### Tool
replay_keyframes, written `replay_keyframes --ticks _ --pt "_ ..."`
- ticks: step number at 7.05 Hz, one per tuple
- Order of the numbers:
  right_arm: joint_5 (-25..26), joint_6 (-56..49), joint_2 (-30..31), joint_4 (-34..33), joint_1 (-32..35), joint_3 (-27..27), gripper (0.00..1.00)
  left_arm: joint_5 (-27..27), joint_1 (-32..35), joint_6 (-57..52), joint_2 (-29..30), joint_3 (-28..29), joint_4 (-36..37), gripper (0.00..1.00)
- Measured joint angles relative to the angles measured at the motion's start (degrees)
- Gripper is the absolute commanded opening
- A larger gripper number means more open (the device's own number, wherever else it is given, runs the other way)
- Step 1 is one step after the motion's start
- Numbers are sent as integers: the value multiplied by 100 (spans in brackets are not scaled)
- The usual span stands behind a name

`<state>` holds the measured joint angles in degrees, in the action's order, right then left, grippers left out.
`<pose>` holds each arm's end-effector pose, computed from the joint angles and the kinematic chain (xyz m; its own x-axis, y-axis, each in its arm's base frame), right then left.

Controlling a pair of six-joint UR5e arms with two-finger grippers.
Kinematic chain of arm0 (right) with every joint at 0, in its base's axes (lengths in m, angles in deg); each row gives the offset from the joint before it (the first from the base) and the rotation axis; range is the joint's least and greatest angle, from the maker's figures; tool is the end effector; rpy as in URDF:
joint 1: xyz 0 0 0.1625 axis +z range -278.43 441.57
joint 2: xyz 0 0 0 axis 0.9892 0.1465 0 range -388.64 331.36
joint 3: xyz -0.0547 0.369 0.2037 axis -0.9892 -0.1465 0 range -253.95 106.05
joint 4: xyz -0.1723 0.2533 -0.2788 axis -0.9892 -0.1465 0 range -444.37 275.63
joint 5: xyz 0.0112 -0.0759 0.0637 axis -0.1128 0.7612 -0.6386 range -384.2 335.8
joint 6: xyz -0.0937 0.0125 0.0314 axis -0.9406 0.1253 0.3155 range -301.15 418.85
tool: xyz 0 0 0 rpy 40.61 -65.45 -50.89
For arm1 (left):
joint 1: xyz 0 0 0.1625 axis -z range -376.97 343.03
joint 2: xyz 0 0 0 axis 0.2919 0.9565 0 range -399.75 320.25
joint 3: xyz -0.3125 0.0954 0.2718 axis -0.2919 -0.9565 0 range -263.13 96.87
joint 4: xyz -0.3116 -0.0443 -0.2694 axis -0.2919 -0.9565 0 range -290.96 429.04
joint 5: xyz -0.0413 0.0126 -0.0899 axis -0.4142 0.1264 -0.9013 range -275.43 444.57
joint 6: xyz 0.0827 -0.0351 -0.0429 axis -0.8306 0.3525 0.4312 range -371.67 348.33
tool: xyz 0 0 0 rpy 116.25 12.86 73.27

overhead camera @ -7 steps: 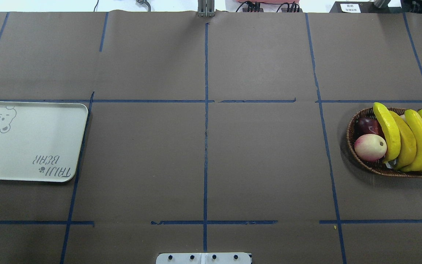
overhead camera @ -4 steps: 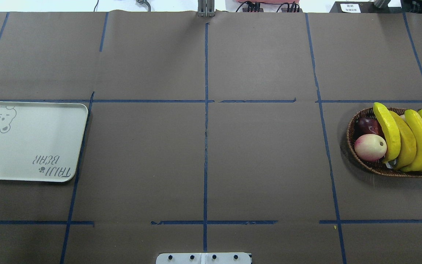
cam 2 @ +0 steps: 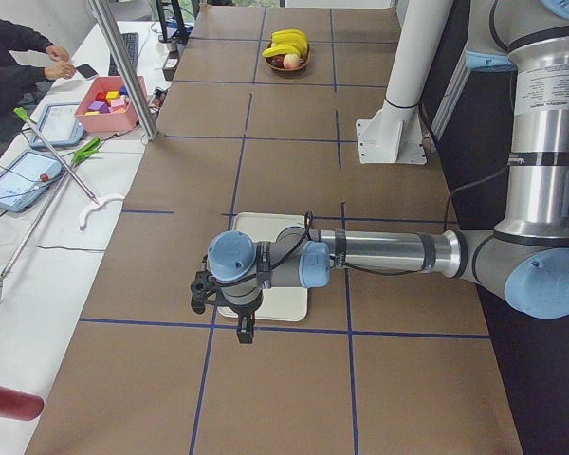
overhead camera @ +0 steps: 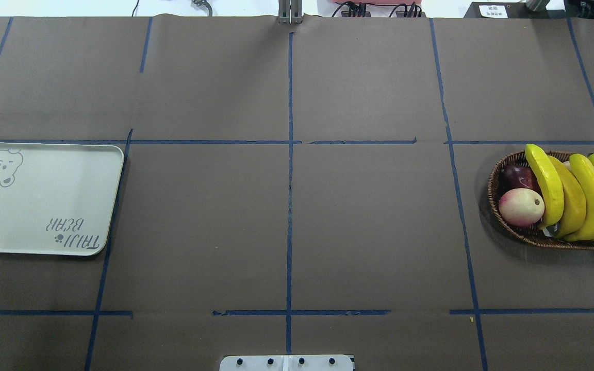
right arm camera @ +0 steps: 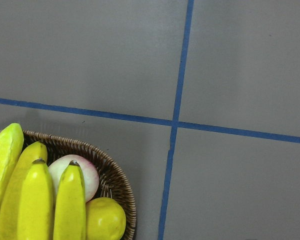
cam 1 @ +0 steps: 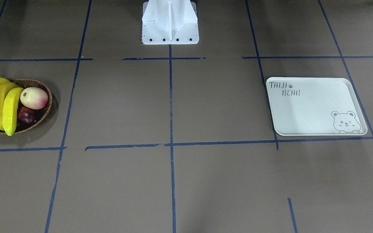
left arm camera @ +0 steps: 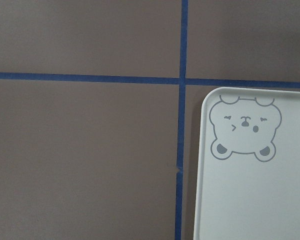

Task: Transfer all bananas from basket to plate

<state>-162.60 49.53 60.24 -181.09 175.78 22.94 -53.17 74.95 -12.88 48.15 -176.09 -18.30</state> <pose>0.0953 -0.4922 0.5966 0.6665 -0.1302 0.7341 0.0351 0.9890 0.1436 -0.0755 -0.4720 0.6514 0.6719 -0.0247 -0.7402 0.0194 0.9997 -0.0158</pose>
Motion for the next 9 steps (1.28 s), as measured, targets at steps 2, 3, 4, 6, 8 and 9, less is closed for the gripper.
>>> replay_keyframes --ticks 2,3,4,6,8,9 --pt "-79 785 295 5 -230 648 97 -9 2 -40 -1 1 -2 100" --pt "-88 1210 508 39 -438 1053 97 -13 2 -60 -1 -3 -7 100" --pt "-82 1526 906 281 -644 1458 97 -15 2 -64 -4 -3 -9 100" --pt "-58 2366 1855 1907 -977 1670 97 -18 2 -41 -12 -5 -10 100" --pt "63 3181 2245 3102 -1541 1502 97 -19 2 -23 -2 -10 -10 100" --pt "176 3393 2250 3267 -1789 1392 95 -17 2 -21 3 -11 -11 100"
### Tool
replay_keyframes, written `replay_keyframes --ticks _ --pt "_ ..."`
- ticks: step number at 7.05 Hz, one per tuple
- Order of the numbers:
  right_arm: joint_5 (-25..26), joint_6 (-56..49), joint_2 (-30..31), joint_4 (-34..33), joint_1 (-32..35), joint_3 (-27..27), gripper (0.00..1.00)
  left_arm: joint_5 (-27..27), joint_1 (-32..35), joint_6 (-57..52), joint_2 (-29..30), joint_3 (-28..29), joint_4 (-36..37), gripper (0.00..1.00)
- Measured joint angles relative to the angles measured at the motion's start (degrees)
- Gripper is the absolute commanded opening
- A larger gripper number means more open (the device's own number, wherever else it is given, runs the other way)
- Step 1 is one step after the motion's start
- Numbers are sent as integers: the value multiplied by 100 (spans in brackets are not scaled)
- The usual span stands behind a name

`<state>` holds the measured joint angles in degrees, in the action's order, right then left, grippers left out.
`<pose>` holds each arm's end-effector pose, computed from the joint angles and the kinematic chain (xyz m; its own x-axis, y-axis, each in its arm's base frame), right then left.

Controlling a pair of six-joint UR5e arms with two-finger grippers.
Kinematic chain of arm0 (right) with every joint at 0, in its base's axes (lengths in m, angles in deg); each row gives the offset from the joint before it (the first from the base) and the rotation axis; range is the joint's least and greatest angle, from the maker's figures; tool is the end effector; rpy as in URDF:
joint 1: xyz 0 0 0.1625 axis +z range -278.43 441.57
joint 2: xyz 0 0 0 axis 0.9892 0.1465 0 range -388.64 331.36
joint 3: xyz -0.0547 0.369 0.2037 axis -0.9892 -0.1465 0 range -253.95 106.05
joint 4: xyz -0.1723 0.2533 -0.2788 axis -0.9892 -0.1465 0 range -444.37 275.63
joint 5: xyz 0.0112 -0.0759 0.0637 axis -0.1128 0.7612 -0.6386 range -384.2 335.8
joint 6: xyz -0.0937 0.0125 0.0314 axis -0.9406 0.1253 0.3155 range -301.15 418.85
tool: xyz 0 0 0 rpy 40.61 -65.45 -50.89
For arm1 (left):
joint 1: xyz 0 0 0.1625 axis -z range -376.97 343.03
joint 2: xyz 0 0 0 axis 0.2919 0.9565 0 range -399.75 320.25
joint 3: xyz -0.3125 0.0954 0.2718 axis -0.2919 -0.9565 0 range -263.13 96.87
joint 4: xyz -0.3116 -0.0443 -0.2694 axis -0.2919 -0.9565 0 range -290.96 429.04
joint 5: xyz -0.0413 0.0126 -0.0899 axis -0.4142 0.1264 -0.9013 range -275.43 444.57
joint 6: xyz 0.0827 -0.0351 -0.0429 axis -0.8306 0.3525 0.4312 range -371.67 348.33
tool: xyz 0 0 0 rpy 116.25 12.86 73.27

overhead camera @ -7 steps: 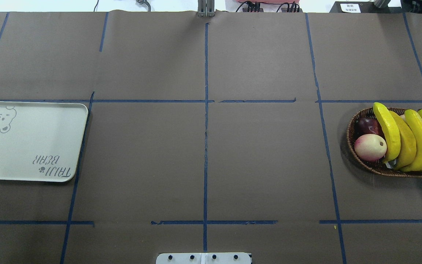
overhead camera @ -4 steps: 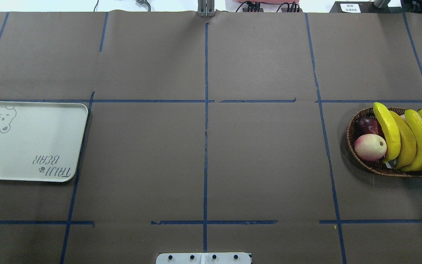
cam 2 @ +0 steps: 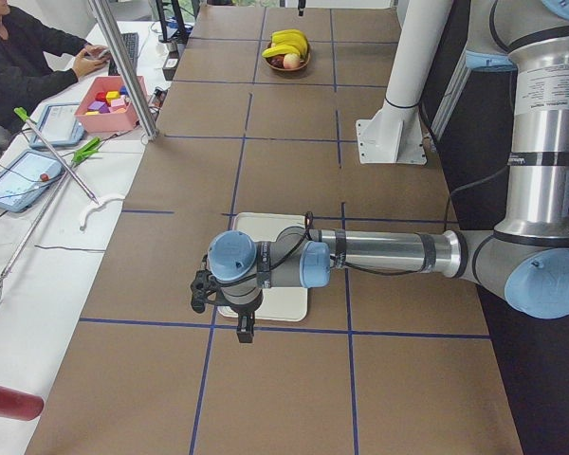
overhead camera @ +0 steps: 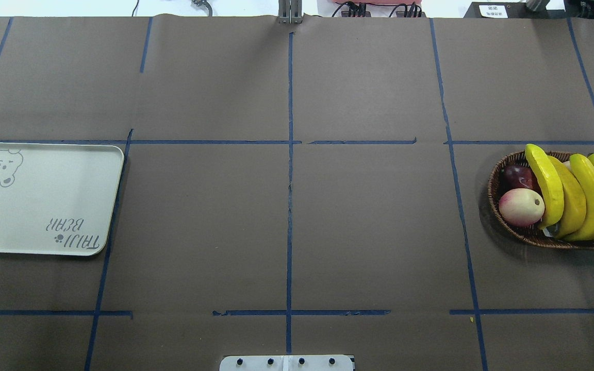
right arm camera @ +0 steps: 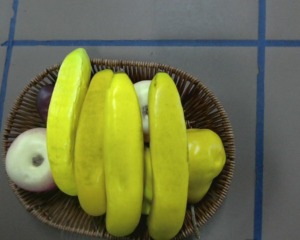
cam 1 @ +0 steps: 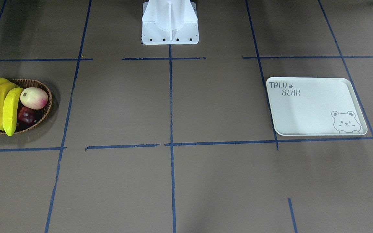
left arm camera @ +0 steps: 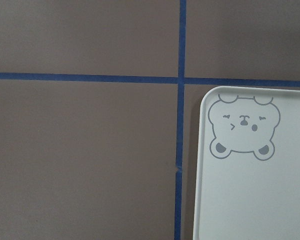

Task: Transfer all bananas from basket to plate

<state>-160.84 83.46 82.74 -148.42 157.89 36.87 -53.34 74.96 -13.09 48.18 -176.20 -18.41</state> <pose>-0.0251 -0.3609 0.5811 0.6284 -0.0578 0.7757 -0.0528 0.9918 0.1166 -0.0754 -0.4725 0.6498 0.6699 -0.0179 -0.7422 0.0172 0.9998 -0.0086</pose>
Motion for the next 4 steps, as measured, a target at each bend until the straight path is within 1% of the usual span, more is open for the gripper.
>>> replay_keyframes --ticks 1,2,3,4 --pt "47 122 -34 75 -126 -129 91 0 -2 1 6 0 0 100" --pt "57 178 -94 121 -177 -289 79 1 -3 1 10 -3 0 100" --pt "50 200 -146 138 -190 -407 74 1 -2 -1 12 -10 0 100" --pt "41 205 -196 142 -196 -477 65 1 -1 -5 13 -17 0 100"
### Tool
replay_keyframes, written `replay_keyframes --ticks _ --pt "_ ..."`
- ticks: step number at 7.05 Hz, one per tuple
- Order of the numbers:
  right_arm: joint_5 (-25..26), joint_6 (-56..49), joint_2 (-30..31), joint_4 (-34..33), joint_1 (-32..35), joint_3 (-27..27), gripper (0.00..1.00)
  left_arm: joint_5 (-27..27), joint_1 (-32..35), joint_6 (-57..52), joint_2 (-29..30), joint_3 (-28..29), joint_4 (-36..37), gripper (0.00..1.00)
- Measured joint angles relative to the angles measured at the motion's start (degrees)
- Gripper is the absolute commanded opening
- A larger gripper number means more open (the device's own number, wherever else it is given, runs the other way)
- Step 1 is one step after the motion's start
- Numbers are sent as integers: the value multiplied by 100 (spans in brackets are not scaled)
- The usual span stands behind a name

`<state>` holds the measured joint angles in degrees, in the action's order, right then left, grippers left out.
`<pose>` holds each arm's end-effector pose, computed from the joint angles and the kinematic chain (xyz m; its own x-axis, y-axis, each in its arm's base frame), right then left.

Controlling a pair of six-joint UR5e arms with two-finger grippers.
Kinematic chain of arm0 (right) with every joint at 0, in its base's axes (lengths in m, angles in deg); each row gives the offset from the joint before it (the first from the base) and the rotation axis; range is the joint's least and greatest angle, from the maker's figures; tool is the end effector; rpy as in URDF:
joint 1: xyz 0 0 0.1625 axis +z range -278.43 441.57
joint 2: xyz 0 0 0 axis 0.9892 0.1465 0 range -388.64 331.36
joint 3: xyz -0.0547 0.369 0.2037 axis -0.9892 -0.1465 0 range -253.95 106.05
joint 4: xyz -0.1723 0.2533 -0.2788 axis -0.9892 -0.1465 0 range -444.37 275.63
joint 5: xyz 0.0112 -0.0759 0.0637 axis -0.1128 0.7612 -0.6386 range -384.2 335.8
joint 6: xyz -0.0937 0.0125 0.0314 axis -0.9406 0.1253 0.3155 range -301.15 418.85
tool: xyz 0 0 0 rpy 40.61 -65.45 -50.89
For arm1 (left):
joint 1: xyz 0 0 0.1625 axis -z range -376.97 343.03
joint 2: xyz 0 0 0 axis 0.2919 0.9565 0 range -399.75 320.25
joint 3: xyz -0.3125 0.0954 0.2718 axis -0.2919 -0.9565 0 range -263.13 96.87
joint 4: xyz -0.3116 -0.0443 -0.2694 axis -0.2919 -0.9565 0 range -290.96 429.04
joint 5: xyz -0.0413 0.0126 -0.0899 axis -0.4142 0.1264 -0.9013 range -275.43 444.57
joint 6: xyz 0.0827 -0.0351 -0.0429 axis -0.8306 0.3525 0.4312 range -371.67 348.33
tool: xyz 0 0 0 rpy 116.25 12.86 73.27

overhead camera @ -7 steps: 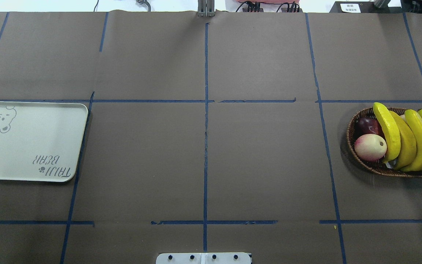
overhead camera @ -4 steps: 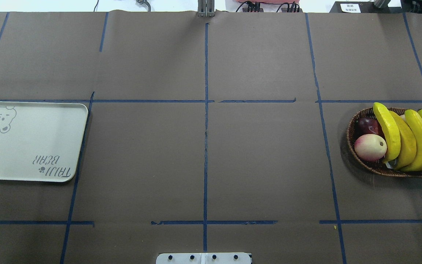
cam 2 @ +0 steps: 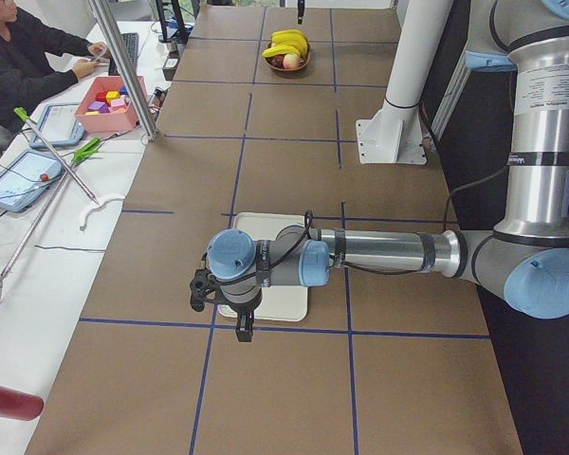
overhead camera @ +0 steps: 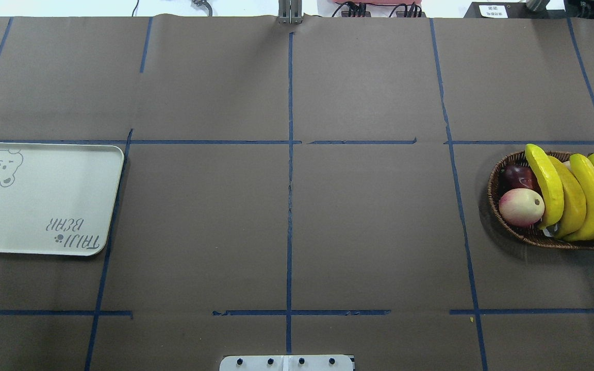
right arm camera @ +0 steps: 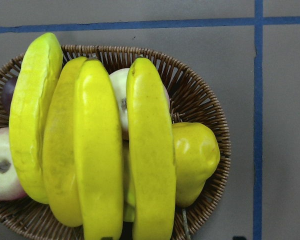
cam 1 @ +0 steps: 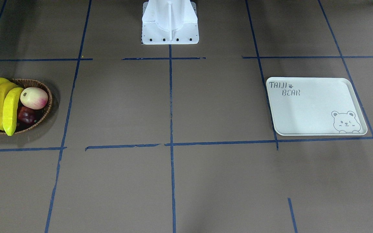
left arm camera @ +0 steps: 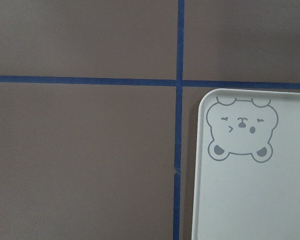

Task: Transfer all bananas from basket to plate

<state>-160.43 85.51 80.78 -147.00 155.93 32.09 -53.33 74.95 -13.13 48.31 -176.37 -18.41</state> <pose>-0.0404 -0.3722 0.6089 0.6351 -0.0249 0.7721 -0.0432 0.9968 0.0676 -0.0754 -0.4738 0.6473 0.6702 -0.0133 -0.7421 0.0166 0.9999 -0.0029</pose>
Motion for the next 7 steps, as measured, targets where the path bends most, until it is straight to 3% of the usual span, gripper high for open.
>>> replay_keyframes --ticks 7 --pt "-11 -22 -417 -4 -238 -442 65 0 -6 17 0 -65 0 100"
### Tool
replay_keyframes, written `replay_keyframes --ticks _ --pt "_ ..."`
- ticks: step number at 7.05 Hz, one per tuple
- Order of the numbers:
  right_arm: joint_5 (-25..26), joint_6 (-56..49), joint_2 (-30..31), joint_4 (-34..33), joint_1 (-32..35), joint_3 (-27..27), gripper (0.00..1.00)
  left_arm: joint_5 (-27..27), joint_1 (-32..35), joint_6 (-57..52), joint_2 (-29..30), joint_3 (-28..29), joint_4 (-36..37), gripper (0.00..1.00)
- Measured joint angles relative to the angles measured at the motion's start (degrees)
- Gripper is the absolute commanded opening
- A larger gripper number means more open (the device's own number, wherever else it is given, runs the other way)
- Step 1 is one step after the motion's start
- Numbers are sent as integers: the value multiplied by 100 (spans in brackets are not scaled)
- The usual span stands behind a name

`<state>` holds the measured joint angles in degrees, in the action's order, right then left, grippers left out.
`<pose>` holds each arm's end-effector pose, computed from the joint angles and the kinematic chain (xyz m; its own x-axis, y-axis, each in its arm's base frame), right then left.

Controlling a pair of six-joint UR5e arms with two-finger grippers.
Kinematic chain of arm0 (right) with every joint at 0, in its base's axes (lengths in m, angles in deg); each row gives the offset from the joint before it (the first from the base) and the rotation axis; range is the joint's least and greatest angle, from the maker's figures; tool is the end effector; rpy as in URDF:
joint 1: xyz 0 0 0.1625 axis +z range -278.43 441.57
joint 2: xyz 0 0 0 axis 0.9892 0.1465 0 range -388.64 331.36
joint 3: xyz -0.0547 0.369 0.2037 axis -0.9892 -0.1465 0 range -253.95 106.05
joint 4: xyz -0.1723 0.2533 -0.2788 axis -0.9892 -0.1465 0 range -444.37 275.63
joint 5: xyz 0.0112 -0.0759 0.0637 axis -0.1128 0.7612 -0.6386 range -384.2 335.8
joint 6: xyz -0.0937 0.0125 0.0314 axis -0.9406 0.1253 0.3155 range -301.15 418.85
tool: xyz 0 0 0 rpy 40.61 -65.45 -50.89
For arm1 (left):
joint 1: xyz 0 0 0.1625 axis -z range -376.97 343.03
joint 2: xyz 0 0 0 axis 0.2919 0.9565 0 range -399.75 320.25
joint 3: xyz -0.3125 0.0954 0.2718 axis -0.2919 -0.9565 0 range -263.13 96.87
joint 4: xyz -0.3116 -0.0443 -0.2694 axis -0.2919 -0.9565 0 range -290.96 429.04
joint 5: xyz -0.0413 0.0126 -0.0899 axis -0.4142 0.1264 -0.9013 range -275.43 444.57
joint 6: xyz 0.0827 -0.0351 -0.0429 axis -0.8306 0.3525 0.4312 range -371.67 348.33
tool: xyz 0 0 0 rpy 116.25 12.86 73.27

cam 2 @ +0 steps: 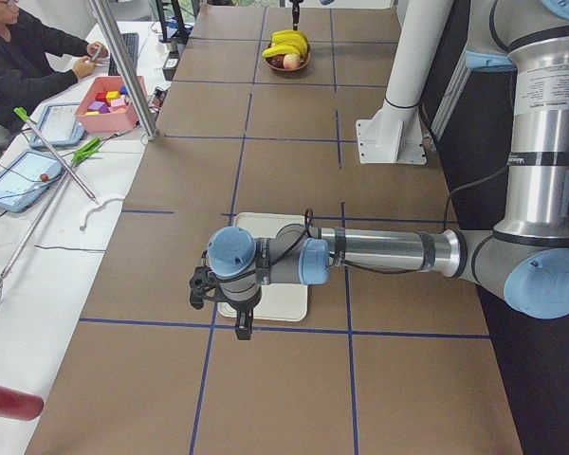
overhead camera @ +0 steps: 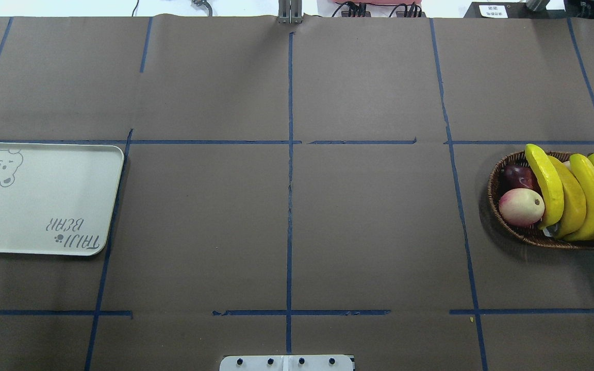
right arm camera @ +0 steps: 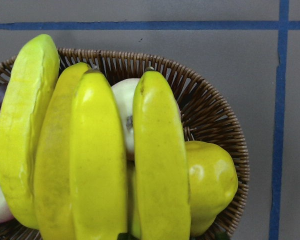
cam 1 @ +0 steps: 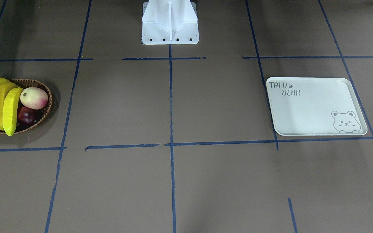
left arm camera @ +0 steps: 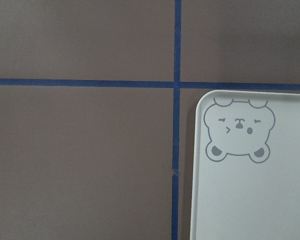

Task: Transfer all bananas from basket to plate

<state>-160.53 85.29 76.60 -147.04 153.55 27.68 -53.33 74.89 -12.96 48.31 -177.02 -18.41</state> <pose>-0.0650 -0.3980 0.6201 0.6334 -0.0517 0.7721 0.0014 0.9978 0.0656 -0.0749 -0.4745 0.6417 0.6704 -0.0071 -0.7420 0.0175 0.9998 0.0062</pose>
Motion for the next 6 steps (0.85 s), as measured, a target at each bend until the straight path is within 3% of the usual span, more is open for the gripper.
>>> replay_keyframes --ticks 6 --pt "-18 -50 -2 8 -163 -98 66 -4 7 6 9 -24 0 100"
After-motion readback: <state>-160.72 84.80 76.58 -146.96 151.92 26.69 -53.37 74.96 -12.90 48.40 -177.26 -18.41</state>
